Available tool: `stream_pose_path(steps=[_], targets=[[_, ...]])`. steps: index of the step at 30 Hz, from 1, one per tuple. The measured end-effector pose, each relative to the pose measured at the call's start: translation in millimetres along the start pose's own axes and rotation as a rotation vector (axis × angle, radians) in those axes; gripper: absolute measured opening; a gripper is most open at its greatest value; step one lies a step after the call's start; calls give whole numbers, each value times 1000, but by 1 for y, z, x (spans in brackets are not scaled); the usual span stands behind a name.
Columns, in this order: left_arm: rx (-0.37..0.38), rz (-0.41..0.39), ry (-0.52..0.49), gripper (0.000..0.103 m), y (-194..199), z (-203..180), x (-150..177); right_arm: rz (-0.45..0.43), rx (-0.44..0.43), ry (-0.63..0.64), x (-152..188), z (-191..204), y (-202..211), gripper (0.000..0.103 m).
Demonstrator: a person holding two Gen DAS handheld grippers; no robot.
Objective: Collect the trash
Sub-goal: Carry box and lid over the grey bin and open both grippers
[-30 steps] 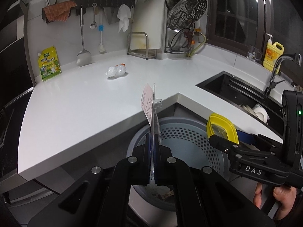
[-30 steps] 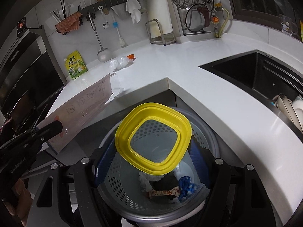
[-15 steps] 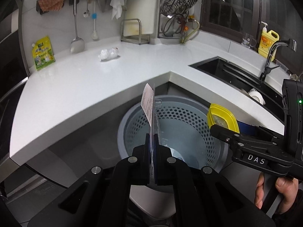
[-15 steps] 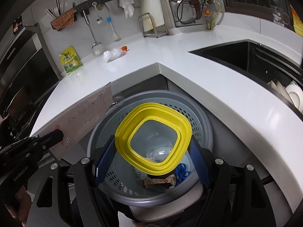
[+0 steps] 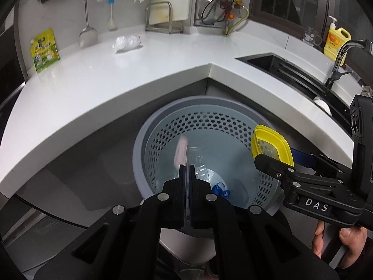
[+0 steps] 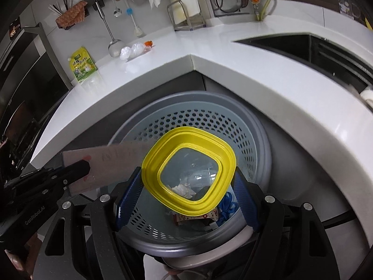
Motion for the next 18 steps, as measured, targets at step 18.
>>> stream_pose_path(steps=[18], targets=[[-20, 33, 45, 43, -14, 15, 3, 1, -18, -27, -2, -4, -8, 79]])
Point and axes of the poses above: each gripper's, at about its wrist camera, not at the fingertips, and y roughly against the way its jaws point, z to its left, x to its underside, the point moved 5 cm from there along -y, roughly the way its jaws point, and after that the axes turned 9 degrees about -x, right-handed, at the moved point
